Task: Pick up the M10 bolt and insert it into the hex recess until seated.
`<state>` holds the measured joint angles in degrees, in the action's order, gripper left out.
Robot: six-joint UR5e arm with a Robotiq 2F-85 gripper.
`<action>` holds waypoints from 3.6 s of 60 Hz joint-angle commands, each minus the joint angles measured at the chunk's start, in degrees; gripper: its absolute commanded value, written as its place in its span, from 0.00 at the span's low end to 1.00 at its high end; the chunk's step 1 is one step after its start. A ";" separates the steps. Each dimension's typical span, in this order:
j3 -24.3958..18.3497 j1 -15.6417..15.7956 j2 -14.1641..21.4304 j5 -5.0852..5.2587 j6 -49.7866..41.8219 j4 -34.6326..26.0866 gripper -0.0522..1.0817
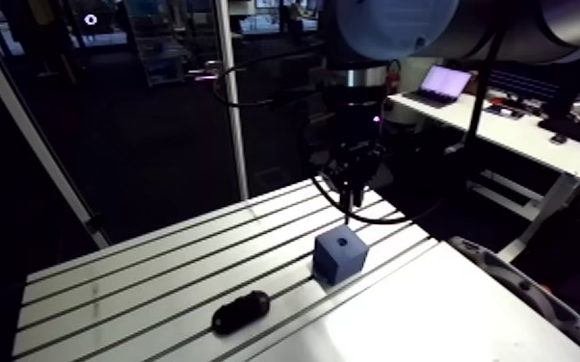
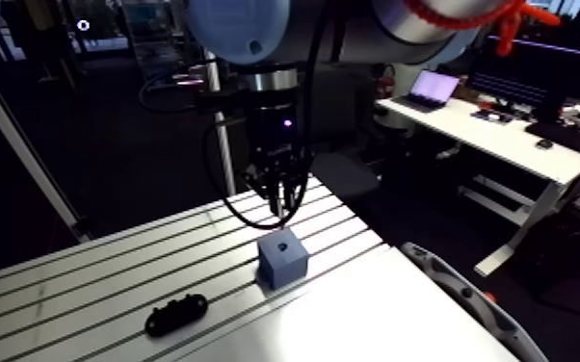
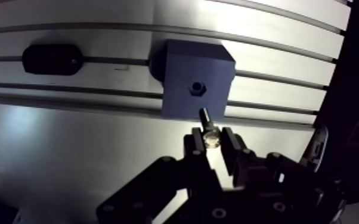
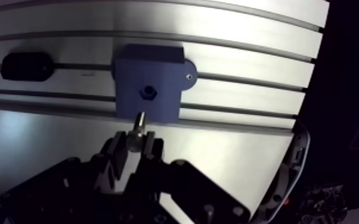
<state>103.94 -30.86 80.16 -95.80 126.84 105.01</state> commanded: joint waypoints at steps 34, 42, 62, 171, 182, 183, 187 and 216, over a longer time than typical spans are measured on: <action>3.86 -0.08 -0.99 0.03 2.14 5.78 1.00; 3.95 -0.01 -1.28 -0.04 2.14 5.78 1.00; 3.96 -0.09 -1.72 -0.05 2.13 5.78 1.00; 2.90 0.00 -4.71 -0.05 2.06 6.48 1.00; 2.90 0.09 -4.88 -0.05 1.97 6.48 1.00; 2.90 0.09 -5.04 -0.05 1.97 6.48 1.00; 2.90 0.18 -5.06 -0.05 1.97 6.48 1.00; 2.81 0.18 -4.63 0.13 1.97 6.39 1.00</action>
<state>106.85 -30.68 75.30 -95.71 128.81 111.40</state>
